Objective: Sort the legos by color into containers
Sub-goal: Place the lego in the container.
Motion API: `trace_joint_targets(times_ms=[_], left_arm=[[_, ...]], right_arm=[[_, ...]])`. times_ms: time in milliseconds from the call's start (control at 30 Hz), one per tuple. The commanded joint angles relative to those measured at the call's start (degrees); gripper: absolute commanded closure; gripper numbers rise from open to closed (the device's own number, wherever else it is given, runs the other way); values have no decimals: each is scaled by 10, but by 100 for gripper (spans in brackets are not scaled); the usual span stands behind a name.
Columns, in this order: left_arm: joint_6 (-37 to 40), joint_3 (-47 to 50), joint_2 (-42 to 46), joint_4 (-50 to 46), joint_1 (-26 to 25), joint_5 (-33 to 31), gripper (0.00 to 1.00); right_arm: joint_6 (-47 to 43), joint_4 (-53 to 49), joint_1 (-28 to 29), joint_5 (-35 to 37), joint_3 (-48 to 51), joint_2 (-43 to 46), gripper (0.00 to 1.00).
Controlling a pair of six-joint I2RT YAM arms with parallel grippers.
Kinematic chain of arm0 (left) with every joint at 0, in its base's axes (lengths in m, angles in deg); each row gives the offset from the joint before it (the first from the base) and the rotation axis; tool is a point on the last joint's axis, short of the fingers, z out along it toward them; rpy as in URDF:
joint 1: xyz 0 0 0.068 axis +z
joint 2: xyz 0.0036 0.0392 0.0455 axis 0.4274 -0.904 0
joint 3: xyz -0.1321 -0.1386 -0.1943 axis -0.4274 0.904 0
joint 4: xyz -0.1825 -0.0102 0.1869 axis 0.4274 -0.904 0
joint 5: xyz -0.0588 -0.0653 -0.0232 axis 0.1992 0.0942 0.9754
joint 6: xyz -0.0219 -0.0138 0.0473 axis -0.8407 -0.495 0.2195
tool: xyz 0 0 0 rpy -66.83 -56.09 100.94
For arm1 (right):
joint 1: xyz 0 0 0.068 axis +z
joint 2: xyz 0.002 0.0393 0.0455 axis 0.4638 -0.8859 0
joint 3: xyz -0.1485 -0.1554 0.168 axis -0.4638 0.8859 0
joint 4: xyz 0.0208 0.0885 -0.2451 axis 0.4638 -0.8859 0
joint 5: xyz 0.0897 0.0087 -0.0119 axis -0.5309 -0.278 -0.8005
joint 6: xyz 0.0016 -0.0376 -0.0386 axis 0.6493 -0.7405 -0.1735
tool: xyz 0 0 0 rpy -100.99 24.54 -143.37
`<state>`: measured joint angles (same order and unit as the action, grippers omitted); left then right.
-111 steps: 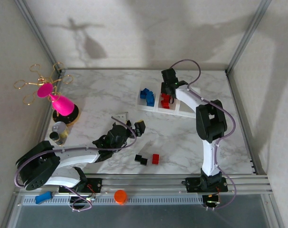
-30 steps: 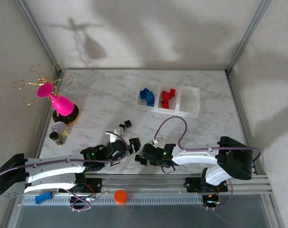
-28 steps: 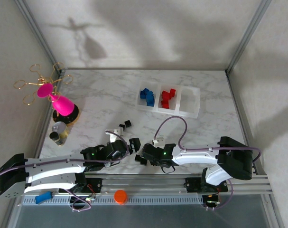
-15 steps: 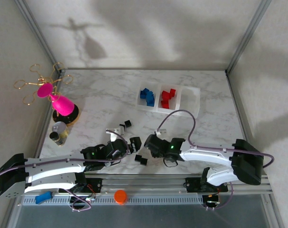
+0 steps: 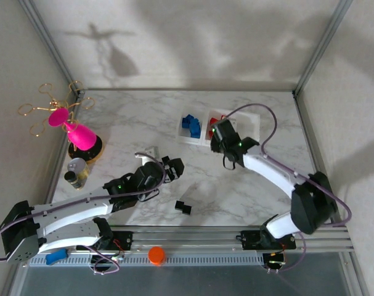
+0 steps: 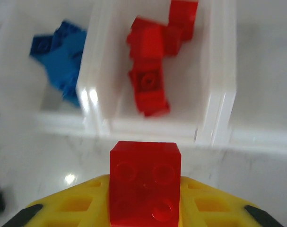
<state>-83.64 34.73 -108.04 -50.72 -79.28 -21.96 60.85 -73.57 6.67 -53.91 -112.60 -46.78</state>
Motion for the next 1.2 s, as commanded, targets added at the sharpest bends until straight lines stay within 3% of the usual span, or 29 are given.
trace_joint_targets(times_ms=[0,400,500,567,833,1167], left_arm=[[21,-28,-20,22,23,29,0],[25,-50,-67,44,64,63,0],[25,-49,-69,48,68,69,0],[26,-50,-68,48,70,71,0],[28,-50,-49,40,71,79,0],[13,-17,35,-5,71,73,0]], right_arm=[[-64,37,-38,-13,-53,-70,68],[-114,35,-104,-37,-235,-268,65],[-123,30,-112,-43,-260,-289,59],[-129,23,-113,-39,-273,-293,48],[-134,12,-106,-61,-264,-229,41],[-106,12,-37,-90,-122,-62,36]])
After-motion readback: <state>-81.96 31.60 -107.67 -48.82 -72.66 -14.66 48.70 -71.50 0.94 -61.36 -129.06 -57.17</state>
